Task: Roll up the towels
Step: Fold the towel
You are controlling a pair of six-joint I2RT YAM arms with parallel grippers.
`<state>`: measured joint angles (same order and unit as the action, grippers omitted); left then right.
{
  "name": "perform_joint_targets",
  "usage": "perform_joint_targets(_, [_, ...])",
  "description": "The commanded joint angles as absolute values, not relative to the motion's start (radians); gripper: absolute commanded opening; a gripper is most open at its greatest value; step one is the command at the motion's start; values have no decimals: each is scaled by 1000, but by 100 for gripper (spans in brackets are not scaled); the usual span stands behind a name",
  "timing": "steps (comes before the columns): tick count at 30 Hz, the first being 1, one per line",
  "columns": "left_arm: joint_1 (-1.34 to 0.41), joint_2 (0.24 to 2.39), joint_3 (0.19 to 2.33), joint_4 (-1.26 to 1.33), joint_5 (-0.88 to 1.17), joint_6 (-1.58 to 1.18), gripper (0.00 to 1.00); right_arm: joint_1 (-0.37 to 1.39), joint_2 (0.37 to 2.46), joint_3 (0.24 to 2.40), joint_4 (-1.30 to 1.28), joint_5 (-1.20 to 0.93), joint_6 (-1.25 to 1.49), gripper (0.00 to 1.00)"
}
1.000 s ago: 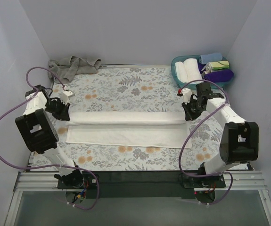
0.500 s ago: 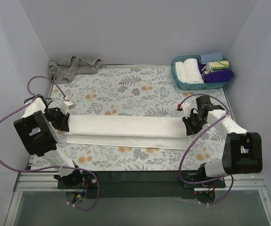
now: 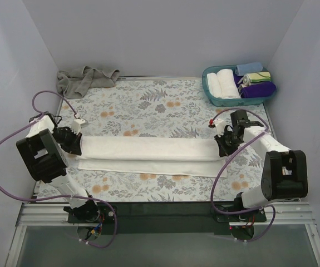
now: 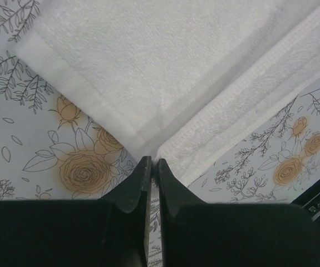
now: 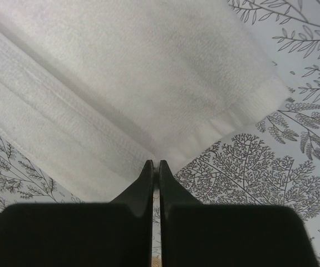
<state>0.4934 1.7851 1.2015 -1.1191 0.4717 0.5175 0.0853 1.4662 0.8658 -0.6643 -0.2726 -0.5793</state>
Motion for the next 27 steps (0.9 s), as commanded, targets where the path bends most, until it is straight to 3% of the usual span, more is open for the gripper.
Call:
perform_joint_targets(1, [509,1727,1284,-1129,425,560,0,75,1405,934,-718,-221,-595,1])
perform_joint_targets(13, [517,1643,1194,-1164,344,663,0,87,1293,810,-736,-212,-638,1])
perform_joint_targets(27, [517,1752,1131,-1054,314,603,0,175,1451,770,-693,-141,-654,1])
